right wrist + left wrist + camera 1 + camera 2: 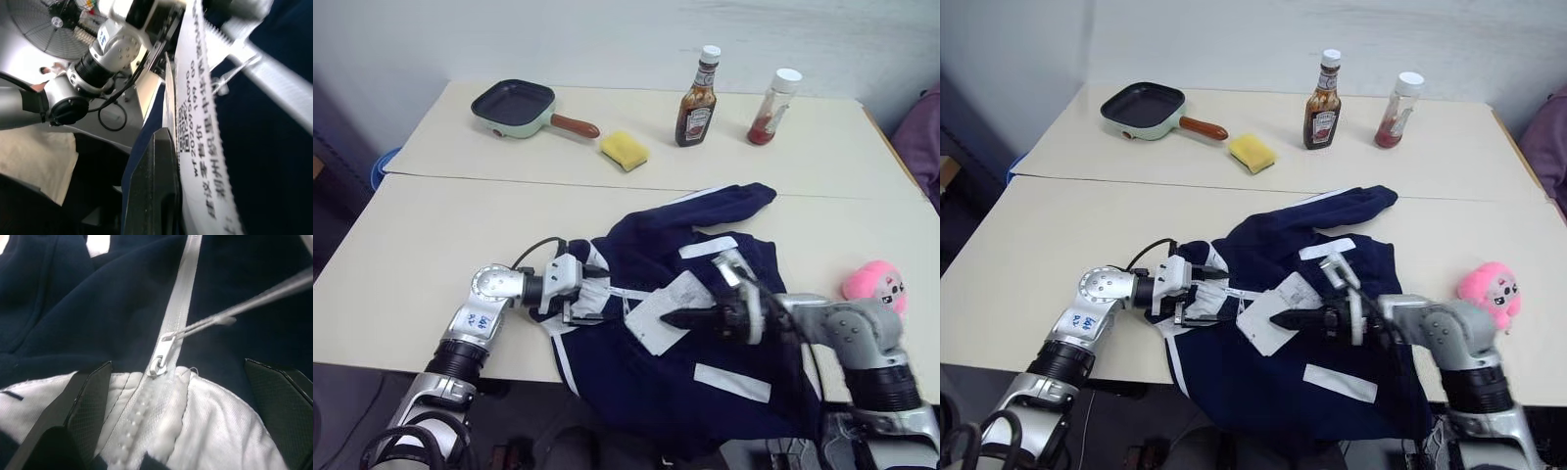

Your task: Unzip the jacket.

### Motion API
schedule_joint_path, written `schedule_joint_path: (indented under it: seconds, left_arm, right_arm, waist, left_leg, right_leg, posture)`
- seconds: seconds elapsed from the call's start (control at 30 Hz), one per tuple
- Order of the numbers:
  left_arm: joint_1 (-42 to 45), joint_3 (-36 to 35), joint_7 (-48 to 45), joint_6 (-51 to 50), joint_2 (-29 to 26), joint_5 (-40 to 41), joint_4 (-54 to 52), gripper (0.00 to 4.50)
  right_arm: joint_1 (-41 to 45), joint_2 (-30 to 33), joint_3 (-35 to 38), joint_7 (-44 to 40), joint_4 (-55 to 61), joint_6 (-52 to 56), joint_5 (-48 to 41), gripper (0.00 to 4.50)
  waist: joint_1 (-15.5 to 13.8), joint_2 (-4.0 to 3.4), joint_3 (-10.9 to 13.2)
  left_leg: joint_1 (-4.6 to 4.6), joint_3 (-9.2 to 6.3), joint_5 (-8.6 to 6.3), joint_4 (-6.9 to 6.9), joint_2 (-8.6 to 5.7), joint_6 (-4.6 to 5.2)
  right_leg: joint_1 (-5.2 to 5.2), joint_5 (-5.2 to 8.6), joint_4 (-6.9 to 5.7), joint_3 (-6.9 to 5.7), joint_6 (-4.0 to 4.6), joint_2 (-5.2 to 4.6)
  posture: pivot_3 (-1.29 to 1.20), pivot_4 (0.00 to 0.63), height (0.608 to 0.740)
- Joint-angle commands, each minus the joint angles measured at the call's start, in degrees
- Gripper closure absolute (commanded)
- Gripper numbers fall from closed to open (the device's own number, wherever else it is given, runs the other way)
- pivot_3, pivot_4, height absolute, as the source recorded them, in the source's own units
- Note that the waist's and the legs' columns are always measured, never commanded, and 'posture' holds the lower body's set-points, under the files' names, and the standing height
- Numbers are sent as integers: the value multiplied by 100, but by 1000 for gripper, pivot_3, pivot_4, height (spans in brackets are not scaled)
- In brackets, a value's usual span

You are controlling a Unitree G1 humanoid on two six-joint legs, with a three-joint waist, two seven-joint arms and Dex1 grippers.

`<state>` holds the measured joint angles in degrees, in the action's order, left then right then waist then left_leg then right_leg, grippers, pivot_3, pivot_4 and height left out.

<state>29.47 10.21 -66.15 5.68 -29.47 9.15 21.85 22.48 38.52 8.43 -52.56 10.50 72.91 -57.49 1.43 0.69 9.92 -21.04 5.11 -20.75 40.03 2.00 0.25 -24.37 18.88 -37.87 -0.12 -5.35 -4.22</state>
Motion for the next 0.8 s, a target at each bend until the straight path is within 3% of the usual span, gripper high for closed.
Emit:
schedule_joint_path:
  seconds: [0.03,0.27,0.43,0.6,0.8]
  left_arm:
    - [-298,172,172,-426,-180,-388,171,0]
    - [-318,196,552,-509,-151,-579,333,0]
    - [-351,132,670,-699,-113,-399,289,0]
    - [-533,120,681,-831,-144,-347,158,0]
    - [-632,86,647,-873,-185,-332,76,0]
  right_arm:
    - [-284,369,515,-171,-32,66,-253,4456]
    - [-1283,1207,1661,-357,-249,-872,258,4456]
    - [-1757,1077,2626,-76,-252,-1827,615,4456]
    - [-2460,1155,3328,24,-212,-2709,1191,4456]
    - [-3315,1563,4062,-282,-976,-3708,2066,4456]
  waist:
    - [3,-1,-9]
    - [-3,-19,-25]
    - [3,-20,-26]
    - [2,-35,-35]
    - [17,-51,-45]
  left_leg:
    - [4,-5,0,-4,1,0]
    - [31,-2,0,-14,-9,4]
    - [184,-3,-16,-106,-14,41]
    - [190,-7,-14,-117,-13,35]
    - [196,4,-12,-143,-15,32]
  right_leg:
    - [4,0,1,-5,0,0]
    - [28,0,9,3,-1,-4]
    - [181,-1,86,1,-4,-10]
    - [187,-1,94,0,-4,-14]
    - [189,-1,103,10,-4,-13]
  posture:
    - [0,150,740]
    - [0,150,740]
    - [0,150,740]
    - [0,150,740]
    - [0,150,740]
